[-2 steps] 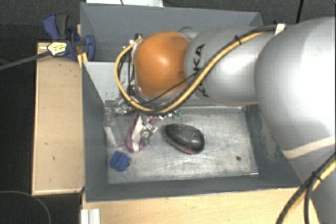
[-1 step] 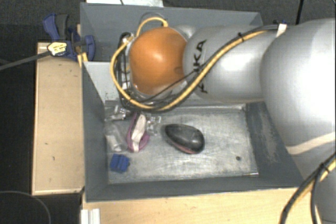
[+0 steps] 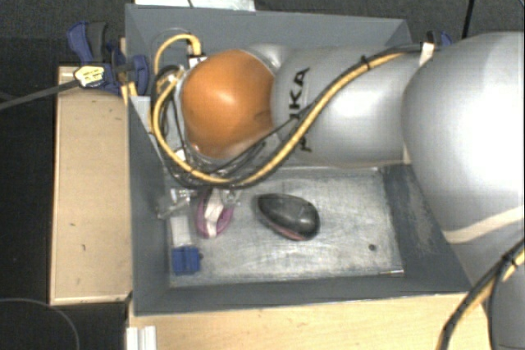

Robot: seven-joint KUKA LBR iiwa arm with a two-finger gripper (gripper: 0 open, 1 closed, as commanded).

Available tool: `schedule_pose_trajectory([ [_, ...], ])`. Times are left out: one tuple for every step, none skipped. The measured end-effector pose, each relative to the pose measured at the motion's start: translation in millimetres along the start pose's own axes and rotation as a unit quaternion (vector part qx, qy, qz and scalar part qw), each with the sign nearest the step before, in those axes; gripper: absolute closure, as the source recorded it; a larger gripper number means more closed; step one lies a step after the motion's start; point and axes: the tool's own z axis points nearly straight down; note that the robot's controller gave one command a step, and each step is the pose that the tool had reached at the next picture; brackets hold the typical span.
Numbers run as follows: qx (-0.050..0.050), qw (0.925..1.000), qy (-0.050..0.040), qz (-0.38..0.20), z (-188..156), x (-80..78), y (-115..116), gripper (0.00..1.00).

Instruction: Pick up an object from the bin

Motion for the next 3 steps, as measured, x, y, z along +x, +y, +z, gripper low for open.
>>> schedule_pose_trajectory([
  [0.006,0.9844,-0.0058,-0.176,1.6,-7.1,-9.3,0.00],
  [0.008,0.9849,-0.0025,-0.173,0.1,-3.1,-11.6,1.00],
  [0.002,0.9858,-0.0051,-0.168,-54.2,-3.6,-14.2,1.00],
])
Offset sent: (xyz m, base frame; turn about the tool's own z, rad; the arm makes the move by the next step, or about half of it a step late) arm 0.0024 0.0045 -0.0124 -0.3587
